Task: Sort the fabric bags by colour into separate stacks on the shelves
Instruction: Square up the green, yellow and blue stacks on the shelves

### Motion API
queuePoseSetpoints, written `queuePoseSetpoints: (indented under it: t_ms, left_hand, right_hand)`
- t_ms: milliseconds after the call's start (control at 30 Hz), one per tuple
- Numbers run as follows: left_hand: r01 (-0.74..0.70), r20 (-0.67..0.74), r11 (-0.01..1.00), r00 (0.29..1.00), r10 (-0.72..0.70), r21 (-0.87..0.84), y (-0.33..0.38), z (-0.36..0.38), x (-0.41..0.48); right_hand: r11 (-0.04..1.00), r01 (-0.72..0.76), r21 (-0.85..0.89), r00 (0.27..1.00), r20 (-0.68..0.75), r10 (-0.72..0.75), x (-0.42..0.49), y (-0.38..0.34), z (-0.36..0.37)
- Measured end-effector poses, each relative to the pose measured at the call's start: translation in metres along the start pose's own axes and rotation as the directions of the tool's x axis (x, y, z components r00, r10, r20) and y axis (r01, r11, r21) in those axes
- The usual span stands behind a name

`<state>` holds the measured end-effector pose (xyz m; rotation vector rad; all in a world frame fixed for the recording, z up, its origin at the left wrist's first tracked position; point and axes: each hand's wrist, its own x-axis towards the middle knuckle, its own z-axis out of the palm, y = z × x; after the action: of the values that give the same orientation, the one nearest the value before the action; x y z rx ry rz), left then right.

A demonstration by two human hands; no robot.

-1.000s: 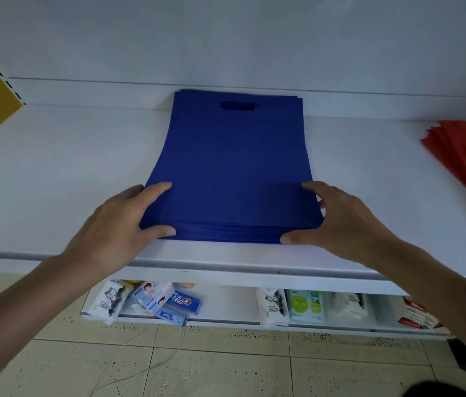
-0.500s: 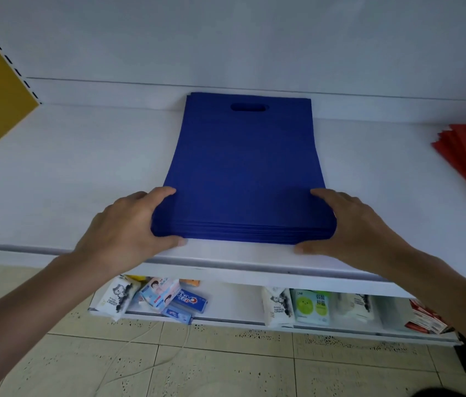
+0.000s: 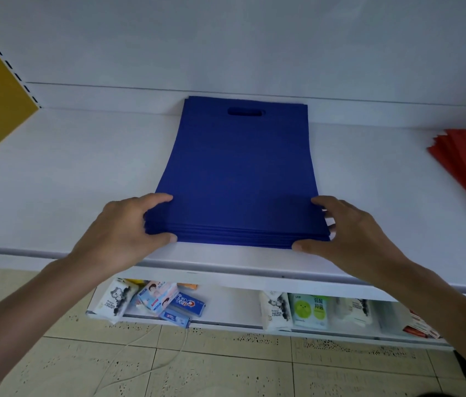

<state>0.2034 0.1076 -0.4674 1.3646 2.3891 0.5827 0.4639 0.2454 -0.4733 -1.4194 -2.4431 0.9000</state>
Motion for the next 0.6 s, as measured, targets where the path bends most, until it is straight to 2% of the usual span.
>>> queuePoseSetpoints:
  t_ms: [67,133,200,233,267,333,400,433,533,600]
  left_hand:
    - [-0.01,-0.042,1.0,0.999,0.011,0.027,0.004,-0.001,-0.003]
    - [-0.017,-0.1,0.99,0.994,0.031,0.137,0.009,-0.001,-0.005]
    - [-0.024,-0.095,0.959,0.994,0.053,0.283,0.011,-0.001,-0.007]
    - [-0.032,-0.085,0.953,0.995,0.06,0.301,0.01,-0.001,-0.007]
    - [-0.033,-0.079,0.964,0.995,0.056,0.264,0.009,0.0,-0.008]
    - [0.033,-0.031,0.999,0.999,-0.032,0.035,0.014,0.001,-0.01]
    - [0.137,0.039,0.966,0.991,-0.131,-0.219,0.024,0.004,-0.01]
    - [0.15,0.067,0.947,0.988,-0.136,-0.284,0.028,0.007,-0.01]
    - [0.113,0.079,0.942,0.993,-0.092,-0.316,0.027,0.011,-0.008]
    - [0.146,0.059,0.935,0.989,-0.134,-0.324,0.019,0.006,-0.007]
  right_hand:
    - [1.0,-0.011,0.024,1.0,-0.009,0.012,0.001,0.002,-0.001]
    - [0.998,-0.028,0.052,1.0,-0.012,0.029,0.002,0.002,-0.002]
    - [0.998,-0.027,0.052,1.0,0.0,0.027,0.002,0.002,-0.002]
    - [0.999,-0.019,0.039,1.0,0.01,0.018,0.001,0.001,-0.002]
    - [1.0,-0.012,0.029,1.0,0.019,0.011,-0.001,0.0,-0.002]
    - [0.999,-0.009,0.033,1.0,0.02,0.009,-0.005,-0.003,-0.001]
    - [0.999,-0.006,0.04,1.0,0.005,0.005,-0.007,-0.006,0.0]
    - [0.999,-0.002,0.035,1.0,-0.004,0.002,-0.008,-0.008,0.002]
    - [1.0,0.005,-0.001,0.999,-0.041,-0.005,-0.007,-0.011,0.007]
    - [0.999,0.001,-0.053,0.998,-0.06,-0.004,-0.007,-0.01,0.008]
